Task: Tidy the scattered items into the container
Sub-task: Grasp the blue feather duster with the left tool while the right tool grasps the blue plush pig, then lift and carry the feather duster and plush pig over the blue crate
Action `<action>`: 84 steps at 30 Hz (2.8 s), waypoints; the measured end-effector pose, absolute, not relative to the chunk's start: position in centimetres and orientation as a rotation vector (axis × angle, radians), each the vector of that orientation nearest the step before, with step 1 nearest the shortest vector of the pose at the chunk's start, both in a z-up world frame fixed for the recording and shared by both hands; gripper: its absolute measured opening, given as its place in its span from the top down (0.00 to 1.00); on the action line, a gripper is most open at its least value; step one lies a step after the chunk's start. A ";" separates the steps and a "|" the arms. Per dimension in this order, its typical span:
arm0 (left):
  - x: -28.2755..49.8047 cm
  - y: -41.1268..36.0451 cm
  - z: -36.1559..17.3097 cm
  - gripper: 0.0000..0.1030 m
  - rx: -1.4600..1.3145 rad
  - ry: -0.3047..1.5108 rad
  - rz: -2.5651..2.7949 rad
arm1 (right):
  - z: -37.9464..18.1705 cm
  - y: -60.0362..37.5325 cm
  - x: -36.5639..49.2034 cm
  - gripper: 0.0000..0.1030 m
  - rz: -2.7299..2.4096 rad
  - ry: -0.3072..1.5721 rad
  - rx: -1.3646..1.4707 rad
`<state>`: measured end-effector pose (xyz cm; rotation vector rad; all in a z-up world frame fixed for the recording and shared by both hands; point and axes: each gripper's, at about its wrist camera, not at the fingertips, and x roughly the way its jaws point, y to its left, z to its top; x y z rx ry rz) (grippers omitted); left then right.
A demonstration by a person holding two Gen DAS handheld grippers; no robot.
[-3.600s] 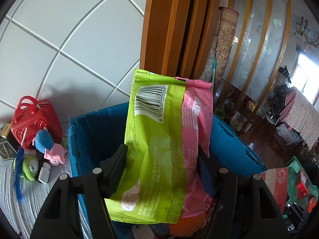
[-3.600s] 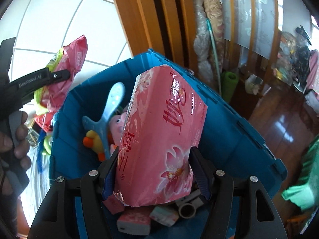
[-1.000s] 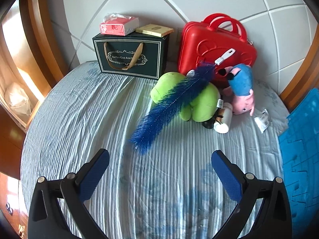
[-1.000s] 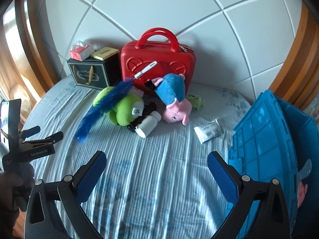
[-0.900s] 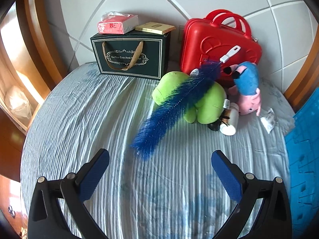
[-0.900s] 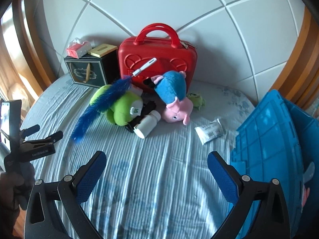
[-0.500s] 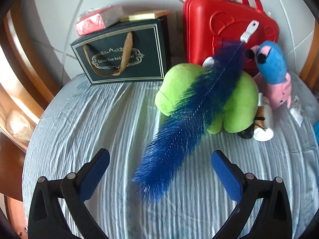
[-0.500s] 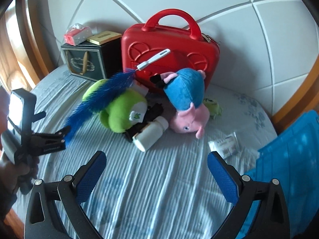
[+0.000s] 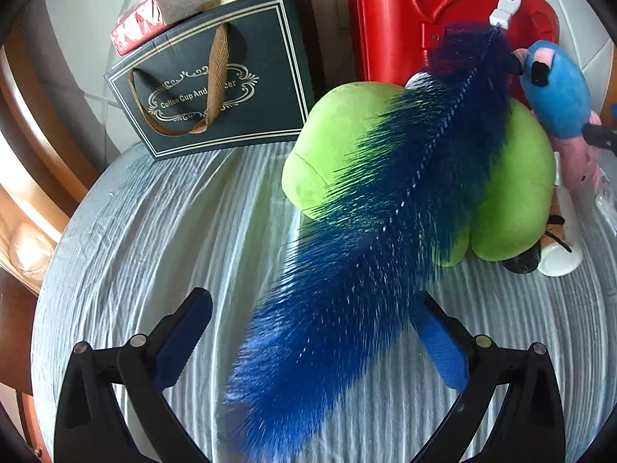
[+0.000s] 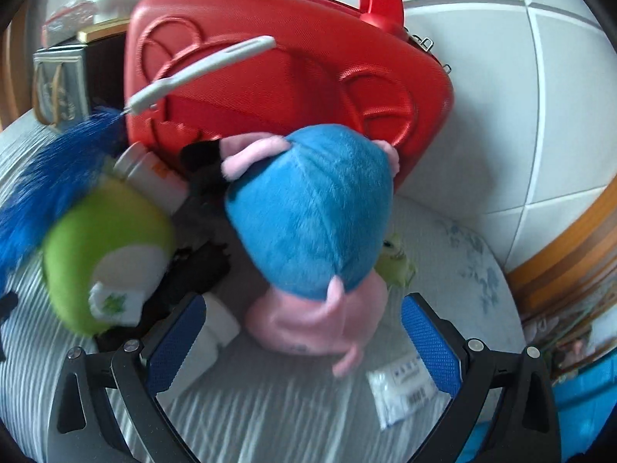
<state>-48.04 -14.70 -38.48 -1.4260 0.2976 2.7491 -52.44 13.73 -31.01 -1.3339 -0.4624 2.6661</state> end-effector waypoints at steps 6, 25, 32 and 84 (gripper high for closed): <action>-49.0 -14.7 -39.2 0.15 -1.416 0.259 2.767 | -33.5 14.9 -56.7 0.00 2.594 -0.503 -1.350; -46.3 -15.4 -37.9 0.87 -1.408 0.143 2.722 | -32.7 15.9 -54.3 0.39 2.592 -0.375 -1.436; -44.1 -15.1 -36.6 0.89 -1.366 0.094 2.701 | -30.9 16.1 -51.9 0.39 2.605 -0.318 -1.444; -24.4 -17.3 -14.6 0.91 -1.197 -0.025 2.932 | -11.2 10.7 -23.0 0.39 2.819 -0.054 -1.365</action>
